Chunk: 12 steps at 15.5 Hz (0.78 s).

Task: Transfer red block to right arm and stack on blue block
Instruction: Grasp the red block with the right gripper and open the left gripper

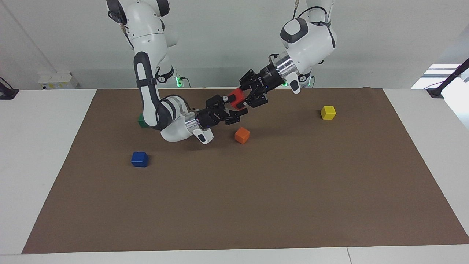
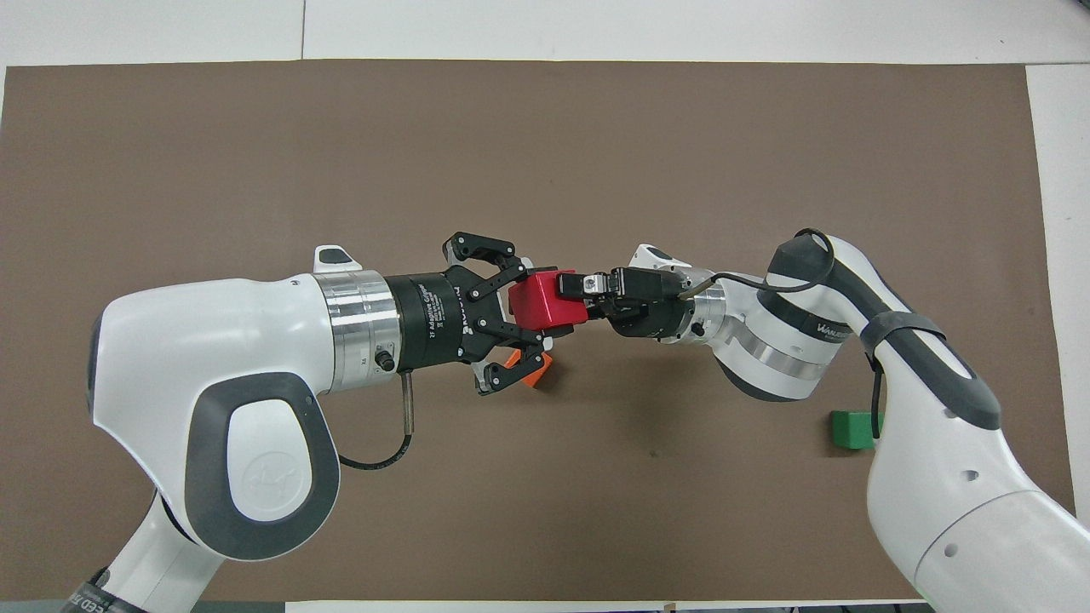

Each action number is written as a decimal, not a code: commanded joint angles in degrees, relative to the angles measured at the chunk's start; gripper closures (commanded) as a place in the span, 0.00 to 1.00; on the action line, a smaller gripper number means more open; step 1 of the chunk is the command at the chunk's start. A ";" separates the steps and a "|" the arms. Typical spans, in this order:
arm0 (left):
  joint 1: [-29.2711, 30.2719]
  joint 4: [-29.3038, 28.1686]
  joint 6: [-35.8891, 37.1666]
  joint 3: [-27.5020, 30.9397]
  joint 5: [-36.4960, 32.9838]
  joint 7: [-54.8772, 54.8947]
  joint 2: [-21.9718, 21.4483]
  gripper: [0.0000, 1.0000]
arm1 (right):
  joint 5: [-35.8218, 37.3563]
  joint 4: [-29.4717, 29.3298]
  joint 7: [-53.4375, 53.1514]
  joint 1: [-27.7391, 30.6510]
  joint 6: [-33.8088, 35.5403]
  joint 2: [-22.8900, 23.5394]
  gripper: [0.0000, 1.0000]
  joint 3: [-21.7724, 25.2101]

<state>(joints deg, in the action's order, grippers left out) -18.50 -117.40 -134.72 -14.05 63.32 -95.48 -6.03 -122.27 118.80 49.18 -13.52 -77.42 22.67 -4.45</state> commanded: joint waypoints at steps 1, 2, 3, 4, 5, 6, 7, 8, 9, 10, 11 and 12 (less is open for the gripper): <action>-1.10 -1.87 -1.42 0.69 1.90 1.52 -1.61 1.00 | -1.12 -0.76 1.36 -0.19 -2.11 -0.26 0.34 -0.21; -1.10 -1.87 -1.33 0.69 1.90 1.52 -1.61 1.00 | -1.12 -0.94 1.36 -0.19 -2.64 -0.26 0.47 -0.21; -1.02 -1.96 -1.33 0.69 1.90 1.52 -1.61 1.00 | -1.12 -1.03 1.36 -0.19 -2.73 -0.26 0.56 -0.21; -1.02 -1.96 -1.33 0.69 1.90 1.61 -1.61 1.00 | -1.12 -1.03 1.36 -0.19 -2.73 -0.26 0.74 -0.21; -1.02 -1.96 -1.33 0.69 1.90 1.61 -1.61 1.00 | -1.12 -1.03 1.27 -0.19 -2.73 -0.26 0.96 -0.21; -1.02 -1.96 -1.33 0.69 1.90 1.70 -1.61 1.00 | -1.12 -1.03 1.01 -0.10 -2.91 -0.26 1.00 -0.21; -1.02 -1.96 -1.33 0.69 1.90 1.70 -1.61 1.00 | -1.12 -1.03 0.92 -0.10 -3.08 -0.26 1.00 -0.21; -1.02 -2.04 -1.25 0.78 1.90 1.78 -1.61 1.00 | -1.04 -1.03 0.83 -0.02 -3.08 -0.26 1.00 -0.21; -0.93 -1.87 -1.25 0.78 1.90 1.78 -1.53 1.00 | -0.95 -1.03 0.83 -0.01 -3.08 -0.26 1.00 -0.21; -0.67 -1.78 -1.07 0.87 1.90 1.87 -1.44 1.00 | -0.95 -1.03 0.74 -0.01 -3.08 -0.26 1.00 -0.21; -0.49 -1.61 -0.90 0.87 1.90 1.79 -1.44 0.94 | -0.95 -1.03 0.66 -0.01 -3.08 -0.26 1.00 -0.21; -0.32 -1.43 -0.63 0.87 1.90 1.70 -1.35 0.01 | -0.95 -0.94 0.57 -0.01 -3.08 -0.26 1.00 -0.21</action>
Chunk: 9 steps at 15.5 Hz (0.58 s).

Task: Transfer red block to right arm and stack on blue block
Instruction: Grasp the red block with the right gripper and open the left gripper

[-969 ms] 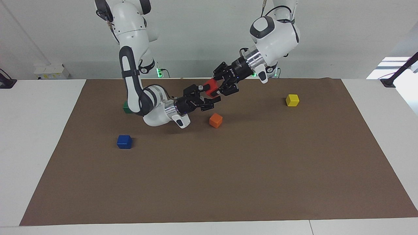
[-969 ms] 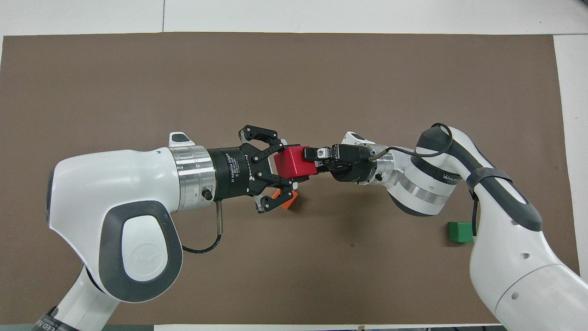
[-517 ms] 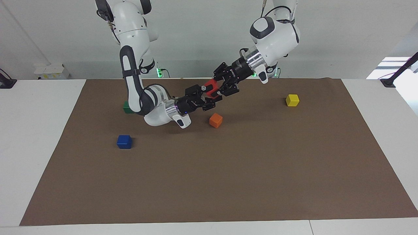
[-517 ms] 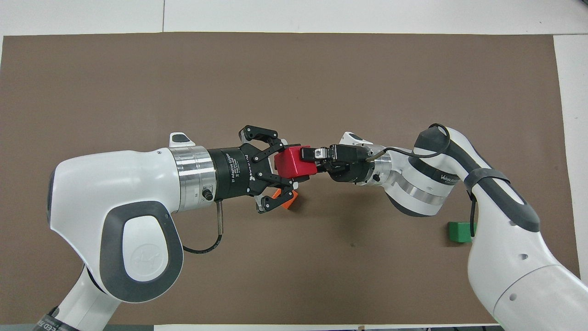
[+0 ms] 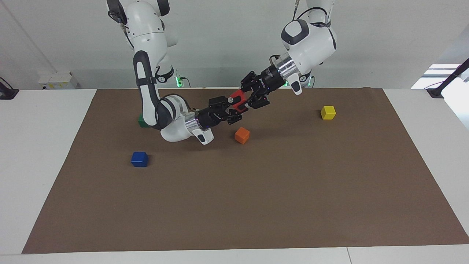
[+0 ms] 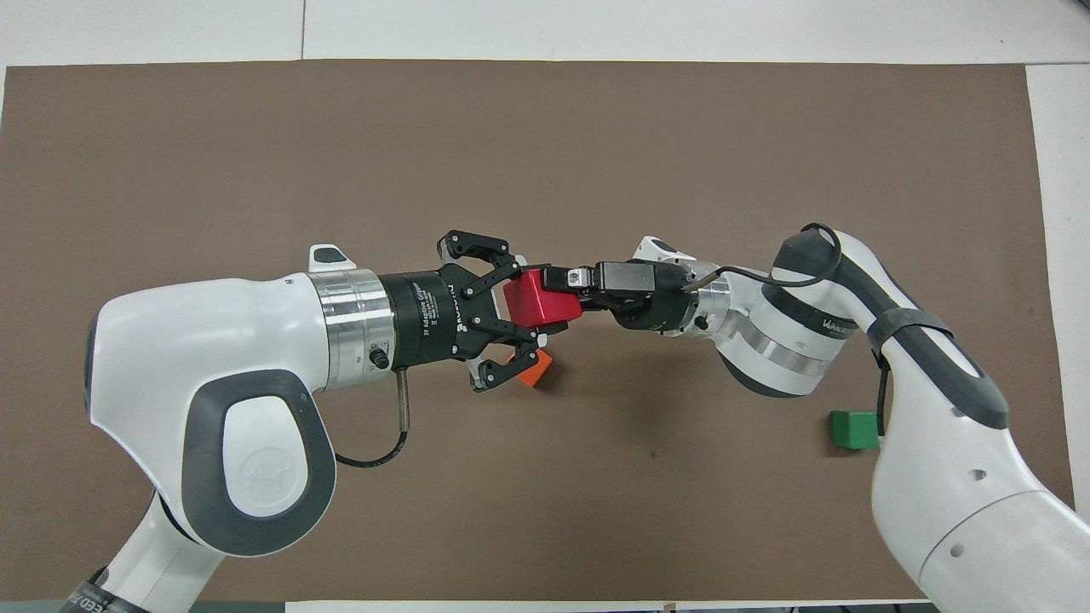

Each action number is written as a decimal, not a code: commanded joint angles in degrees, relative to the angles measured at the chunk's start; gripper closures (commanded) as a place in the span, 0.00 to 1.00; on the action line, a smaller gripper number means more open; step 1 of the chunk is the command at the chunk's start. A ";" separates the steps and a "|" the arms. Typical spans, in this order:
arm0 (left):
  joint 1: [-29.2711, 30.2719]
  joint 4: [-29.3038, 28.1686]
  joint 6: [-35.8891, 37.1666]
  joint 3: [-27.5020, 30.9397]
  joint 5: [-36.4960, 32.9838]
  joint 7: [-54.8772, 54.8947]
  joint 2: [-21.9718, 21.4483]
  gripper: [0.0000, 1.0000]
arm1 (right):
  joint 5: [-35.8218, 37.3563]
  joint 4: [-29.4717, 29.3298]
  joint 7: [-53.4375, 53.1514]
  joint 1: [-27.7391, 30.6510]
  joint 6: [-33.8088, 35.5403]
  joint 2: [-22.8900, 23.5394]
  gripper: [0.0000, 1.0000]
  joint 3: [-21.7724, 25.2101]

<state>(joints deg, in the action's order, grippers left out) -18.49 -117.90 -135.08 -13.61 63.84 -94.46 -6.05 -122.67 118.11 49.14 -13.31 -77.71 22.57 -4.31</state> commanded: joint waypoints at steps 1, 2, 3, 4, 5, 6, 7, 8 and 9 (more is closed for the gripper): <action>-0.32 -0.93 -0.36 0.42 1.38 0.69 -1.34 0.00 | -0.55 -0.16 0.60 -0.23 -2.80 -0.16 1.00 -0.35; -0.23 -0.93 -0.45 0.42 1.38 0.69 -1.34 0.00 | -0.46 0.19 0.60 -0.23 -2.80 -0.16 1.00 -0.35; -0.23 -0.93 -0.45 0.51 1.29 0.77 -1.34 0.00 | -0.46 0.19 0.60 -0.23 -2.80 -0.16 1.00 -0.35; -0.15 -0.93 -0.45 0.51 1.38 1.12 -1.34 0.00 | -0.46 0.19 0.51 -0.23 -2.89 -0.16 1.00 -0.27; -0.06 -0.93 -0.45 0.60 1.38 1.47 -1.34 0.00 | -0.46 0.10 0.25 -0.23 -2.98 -0.16 1.00 -0.27; 0.64 -1.02 -0.45 0.51 1.38 1.74 -1.34 0.00 | -0.46 -0.07 0.08 -0.23 -3.41 -0.33 1.00 -0.27; 1.43 -1.19 -0.10 0.51 1.38 2.70 -1.42 0.00 | -0.46 -0.07 -0.62 -0.05 -3.94 -0.59 1.00 -0.27; 2.39 -1.10 1.03 0.51 1.38 4.10 -1.34 0.00 | -0.29 0.10 -1.15 0.04 -4.12 -1.29 1.00 -0.27; 3.88 -1.02 2.96 0.51 1.46 6.11 -1.16 0.00 | -0.20 0.36 -1.68 0.04 -5.25 -1.99 1.00 -0.27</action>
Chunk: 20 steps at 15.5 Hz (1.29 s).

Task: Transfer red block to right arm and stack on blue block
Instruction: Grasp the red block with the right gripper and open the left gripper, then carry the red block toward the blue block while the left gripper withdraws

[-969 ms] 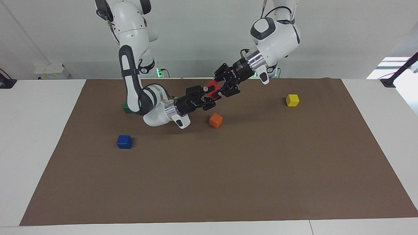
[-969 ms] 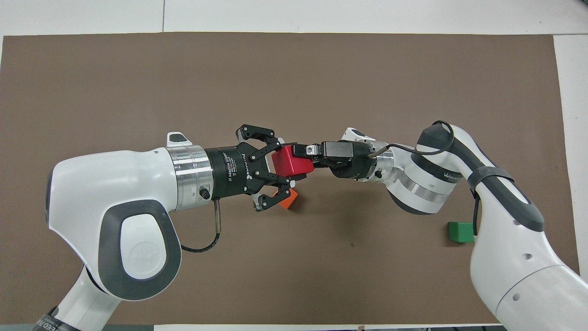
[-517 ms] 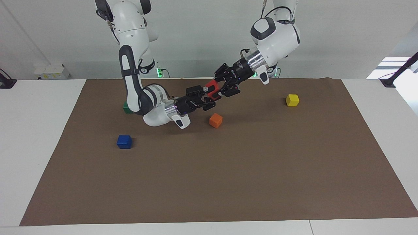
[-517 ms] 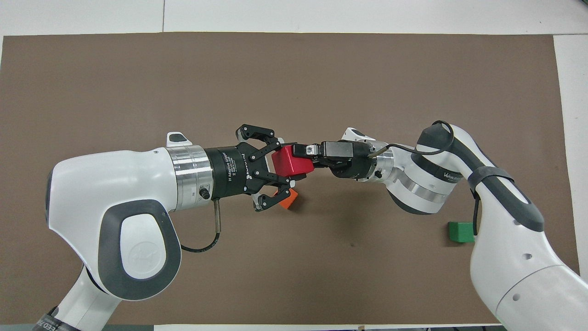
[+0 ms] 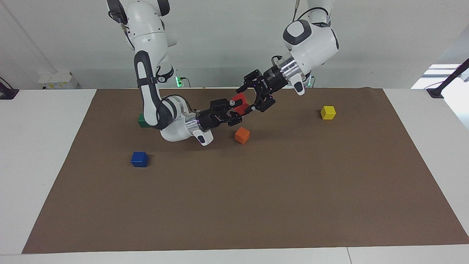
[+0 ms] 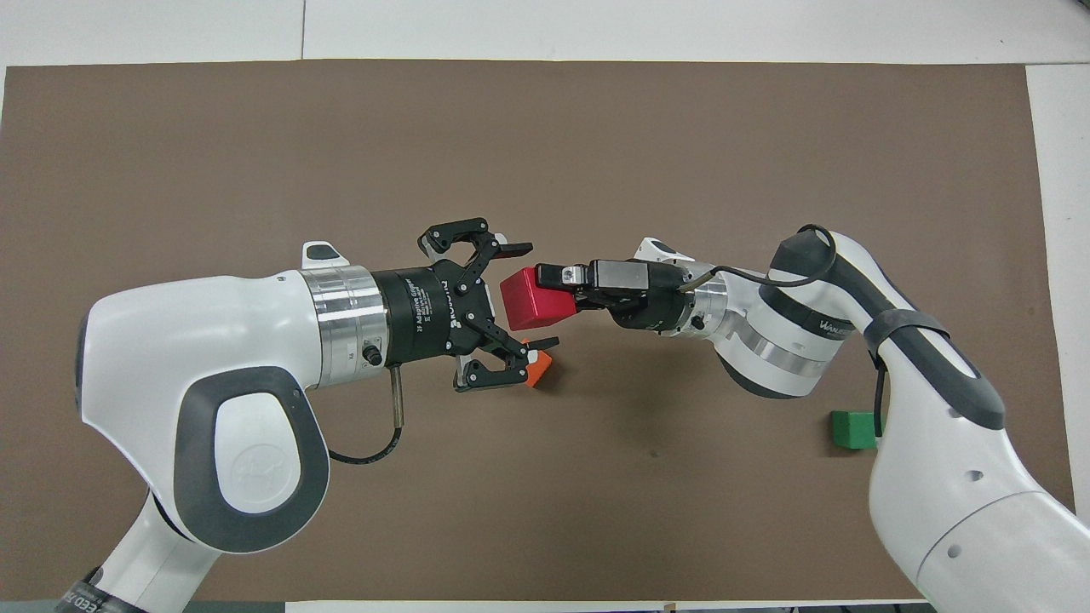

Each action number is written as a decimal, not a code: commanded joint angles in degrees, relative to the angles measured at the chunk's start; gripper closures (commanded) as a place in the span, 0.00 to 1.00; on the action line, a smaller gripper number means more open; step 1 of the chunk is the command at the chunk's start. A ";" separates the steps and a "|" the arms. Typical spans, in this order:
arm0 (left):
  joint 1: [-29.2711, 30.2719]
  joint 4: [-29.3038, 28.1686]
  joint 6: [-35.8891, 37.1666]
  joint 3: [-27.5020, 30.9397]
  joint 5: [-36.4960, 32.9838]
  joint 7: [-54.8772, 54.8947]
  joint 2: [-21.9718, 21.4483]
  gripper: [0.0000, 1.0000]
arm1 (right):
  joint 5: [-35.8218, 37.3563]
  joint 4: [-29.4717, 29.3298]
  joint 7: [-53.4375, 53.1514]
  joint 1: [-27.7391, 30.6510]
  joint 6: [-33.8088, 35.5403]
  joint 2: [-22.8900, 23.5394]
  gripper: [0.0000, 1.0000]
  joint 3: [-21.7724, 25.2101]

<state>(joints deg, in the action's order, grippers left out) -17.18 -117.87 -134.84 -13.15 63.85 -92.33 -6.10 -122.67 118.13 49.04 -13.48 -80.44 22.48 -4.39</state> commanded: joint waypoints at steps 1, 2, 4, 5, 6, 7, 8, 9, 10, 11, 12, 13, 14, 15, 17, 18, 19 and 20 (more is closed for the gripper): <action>4.33 -1.05 4.31 0.06 2.06 6.00 -0.93 0.00 | 0.06 0.44 -1.75 0.38 -3.66 -2.17 1.00 -0.10; 5.74 -1.05 5.37 0.06 2.94 7.76 -0.58 0.00 | 0.32 0.44 -1.93 0.47 -4.10 -2.61 1.00 -0.10; 10.13 -0.61 8.96 0.06 3.39 11.63 0.82 0.00 | 1.11 0.35 -5.25 0.65 -9.00 -5.15 1.00 0.08; 12.15 0.26 11.59 0.06 3.39 14.43 1.44 0.00 | 3.20 0.26 -6.49 0.65 -12.68 -6.29 1.00 -0.01; 14.18 0.53 14.23 0.14 3.30 18.20 2.05 0.00 | 4.70 0.17 -7.63 0.47 -15.68 -7.52 1.00 -0.01; 16.37 0.36 16.52 0.32 3.04 22.94 2.14 0.00 | 5.07 0.17 -9.30 0.30 -18.58 -8.84 1.00 -0.01; 19.00 -0.08 19.50 0.32 2.69 28.38 2.32 0.00 | 5.59 0.17 -10.70 0.21 -20.44 -10.07 1.00 -0.01; 21.64 -0.17 21.79 0.41 1.99 33.13 2.58 0.00 | 6.55 0.17 -12.20 0.21 -21.85 -11.22 1.00 -0.01; 23.67 -0.08 23.99 0.41 -1.32 37.44 2.58 0.00 | 7.87 0.17 -14.47 0.38 -23.86 -12.71 1.00 -0.01; 25.43 0.27 25.84 0.41 -6.93 40.97 2.58 0.00 | 10.49 -0.17 -17.63 0.56 -27.02 -14.55 1.00 0.08; 26.40 0.44 26.55 0.32 -11.51 44.57 2.67 0.00 | 14.96 -0.87 -21.49 0.73 -30.79 -16.31 1.00 0.08; 26.59 0.45 26.65 0.41 -14.68 48.26 2.67 0.00 | 19.00 -1.23 -24.83 0.82 -33.26 -17.98 1.00 0.17; 26.76 0.45 26.56 0.41 -18.37 51.78 2.67 0.00 | 22.26 -1.32 -28.35 1.61 -34.25 -19.74 1.00 0.25; 26.76 0.53 26.39 0.41 -22.93 54.69 2.76 0.00 | 26.30 -1.23 -30.91 3.36 -34.34 -21.23 1.00 0.25; 26.33 1.67 25.51 0.41 -31.73 58.92 3.72 0.00 | 36.92 -1.58 -35.92 6.52 -34.34 -23.26 1.00 0.34; 26.15 2.55 24.90 0.41 -35.16 59.72 3.99 0.00 | 42.98 -2.28 -38.38 8.36 -34.34 -24.05 1.00 0.34; 26.15 3.16 24.37 0.41 -39.28 59.99 4.16 0.00 | 49.22 -3.59 -40.93 10.04 -34.17 -24.58 1.00 0.34; 26.76 3.87 24.10 0.41 -43.94 59.99 4.08 0.00 | 55.63 -5.26 -43.39 11.62 -33.91 -24.76 1.00 0.34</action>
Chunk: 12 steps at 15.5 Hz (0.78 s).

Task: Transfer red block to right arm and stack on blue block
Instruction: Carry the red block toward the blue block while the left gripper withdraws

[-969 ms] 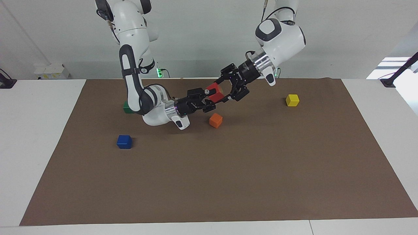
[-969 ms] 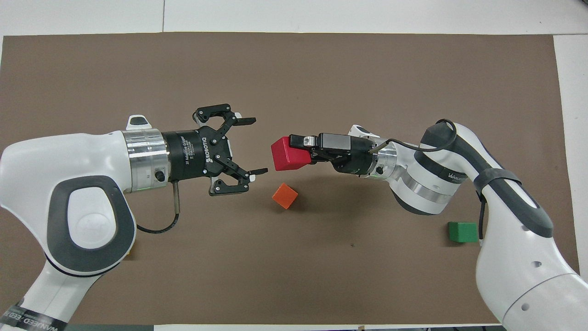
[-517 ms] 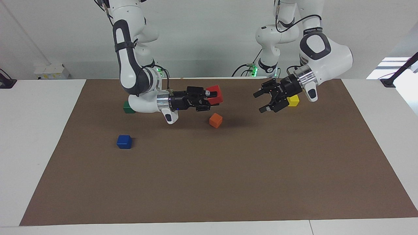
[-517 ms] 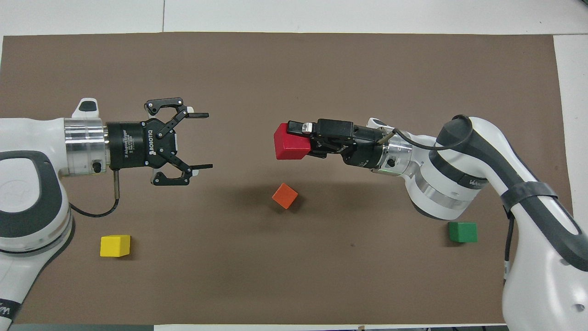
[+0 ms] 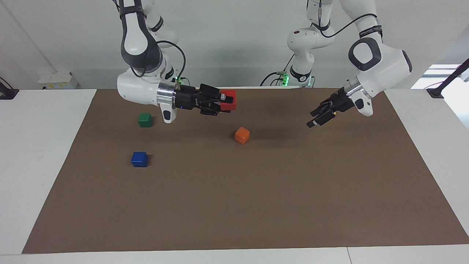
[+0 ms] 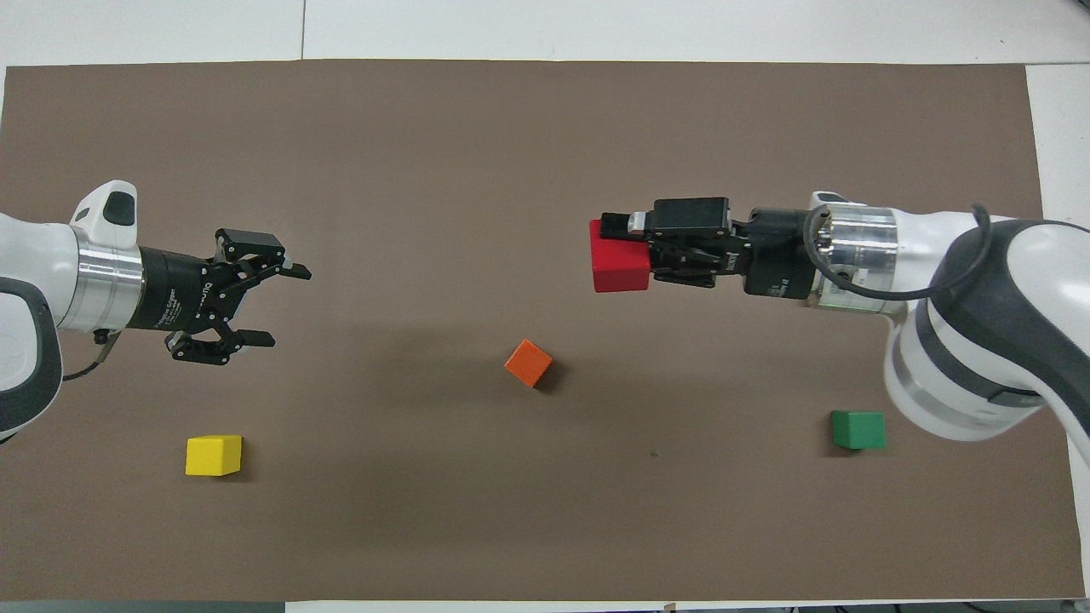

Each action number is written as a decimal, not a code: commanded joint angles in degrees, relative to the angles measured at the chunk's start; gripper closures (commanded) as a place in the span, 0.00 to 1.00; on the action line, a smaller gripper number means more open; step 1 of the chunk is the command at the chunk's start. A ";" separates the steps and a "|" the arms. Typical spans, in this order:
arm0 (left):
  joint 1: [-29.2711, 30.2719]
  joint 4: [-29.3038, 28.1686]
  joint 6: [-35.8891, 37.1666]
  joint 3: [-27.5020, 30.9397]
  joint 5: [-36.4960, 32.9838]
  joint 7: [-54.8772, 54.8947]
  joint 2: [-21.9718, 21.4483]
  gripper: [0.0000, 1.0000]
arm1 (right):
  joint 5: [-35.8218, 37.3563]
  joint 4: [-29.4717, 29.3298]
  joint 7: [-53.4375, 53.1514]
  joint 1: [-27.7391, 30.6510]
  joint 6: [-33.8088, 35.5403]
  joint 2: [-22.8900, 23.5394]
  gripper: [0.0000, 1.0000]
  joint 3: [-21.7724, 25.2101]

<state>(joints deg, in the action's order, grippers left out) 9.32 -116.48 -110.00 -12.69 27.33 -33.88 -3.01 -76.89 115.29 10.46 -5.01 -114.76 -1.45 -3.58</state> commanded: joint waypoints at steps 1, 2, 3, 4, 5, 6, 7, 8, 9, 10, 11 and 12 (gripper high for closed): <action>0.43 4.05 0.47 0.12 -11.38 1.53 0.82 0.00 | 16.35 -3.83 -7.10 3.94 0.33 -0.83 1.00 -0.46; 1.04 5.46 2.05 0.38 -14.29 1.62 0.64 0.00 | 23.29 -4.89 -9.03 4.39 0.15 -0.66 1.00 -0.46; 2.26 6.69 3.63 0.47 -16.23 1.88 0.64 0.00 | 29.72 -5.68 -9.92 5.00 -0.02 -0.40 1.00 -0.46; 2.63 7.49 4.78 0.47 -17.64 2.84 0.38 0.00 | 36.57 -6.56 -10.54 5.36 -0.03 -0.22 1.00 -0.46; 2.63 8.02 5.66 0.47 -18.53 4.33 0.29 0.00 | 42.64 -6.74 -10.98 5.71 -0.11 -0.04 1.00 -0.46; 2.63 8.63 6.54 0.47 -19.84 5.56 0.29 0.00 | 47.48 -6.74 -10.99 6.75 -0.20 0.30 1.00 -0.46; 2.37 8.90 7.24 0.47 -21.60 6.44 0.29 0.00 | 51.71 -6.74 -10.81 7.55 -0.03 0.48 1.00 -0.55; 2.02 9.08 7.60 0.38 -23.35 7.50 0.29 0.00 | 55.23 -6.57 -10.90 7.73 0.32 0.48 1.00 -0.55; 1.67 9.25 8.65 0.29 -25.63 9.51 0.29 0.00 | 58.23 -6.22 -10.90 7.82 0.67 0.40 1.00 -0.47; 1.14 9.34 9.61 -0.05 -27.31 12.14 0.12 0.00 | 60.87 -5.78 -10.99 8.34 0.94 0.40 1.00 -0.55; 0.96 9.69 10.41 0.29 -27.76 14.25 0.03 0.00 | 63.07 -5.52 -10.99 8.61 1.29 0.48 1.00 -0.55; 0.78 10.74 11.81 0.38 -27.85 15.41 0.20 0.00 | 65.09 -5.25 -10.99 8.70 1.29 1.01 1.00 -0.55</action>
<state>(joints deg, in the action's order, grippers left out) 11.03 -107.91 -101.70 -12.74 1.56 -22.07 -2.93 -15.99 109.93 0.02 2.63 -114.33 -1.00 -3.36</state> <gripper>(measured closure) 0.000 0.419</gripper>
